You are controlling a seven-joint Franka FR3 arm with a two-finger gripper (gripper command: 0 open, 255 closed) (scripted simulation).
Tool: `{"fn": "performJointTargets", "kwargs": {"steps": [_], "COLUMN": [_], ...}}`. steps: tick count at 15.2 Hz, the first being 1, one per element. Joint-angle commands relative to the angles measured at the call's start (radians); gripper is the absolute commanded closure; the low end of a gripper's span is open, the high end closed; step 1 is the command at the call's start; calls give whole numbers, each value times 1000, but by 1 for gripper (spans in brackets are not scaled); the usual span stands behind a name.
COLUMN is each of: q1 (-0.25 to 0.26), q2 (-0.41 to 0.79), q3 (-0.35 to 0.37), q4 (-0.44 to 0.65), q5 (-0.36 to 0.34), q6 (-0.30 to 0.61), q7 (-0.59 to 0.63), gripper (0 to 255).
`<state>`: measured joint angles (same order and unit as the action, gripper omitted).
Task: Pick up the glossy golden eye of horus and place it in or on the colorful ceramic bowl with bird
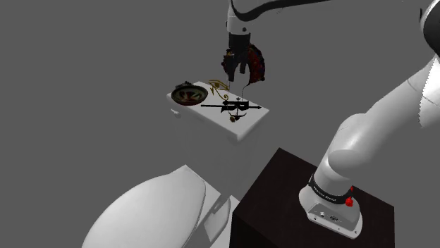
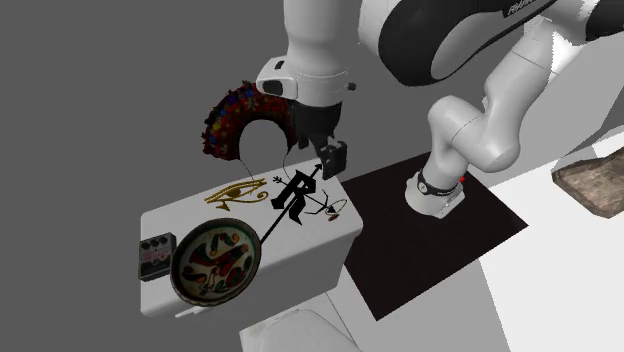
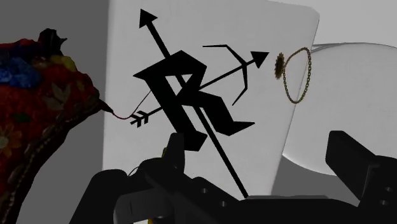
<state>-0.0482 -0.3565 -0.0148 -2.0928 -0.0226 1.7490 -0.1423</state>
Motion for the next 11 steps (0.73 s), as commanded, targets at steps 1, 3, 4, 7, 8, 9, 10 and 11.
{"fn": "performJointTargets", "kwargs": {"steps": [1, 3, 4, 7, 8, 9, 10, 11], "q1": [-9, -18, -22, -34, -39, -43, -48, -53], "q2": [68, 144, 182, 297, 336, 375, 415, 455], "q3": [-11, -21, -26, -41, -46, -51, -56, -60], "q4": [39, 90, 118, 208, 240, 274, 309, 346], "q5": [0, 1, 2, 9, 12, 15, 19, 23], "q6": [21, 38, 45, 59, 61, 62, 62, 61], "q7": [1, 3, 3, 4, 4, 4, 4, 4], "gripper": [0, 0, 0, 0, 0, 0, 0, 0]}}
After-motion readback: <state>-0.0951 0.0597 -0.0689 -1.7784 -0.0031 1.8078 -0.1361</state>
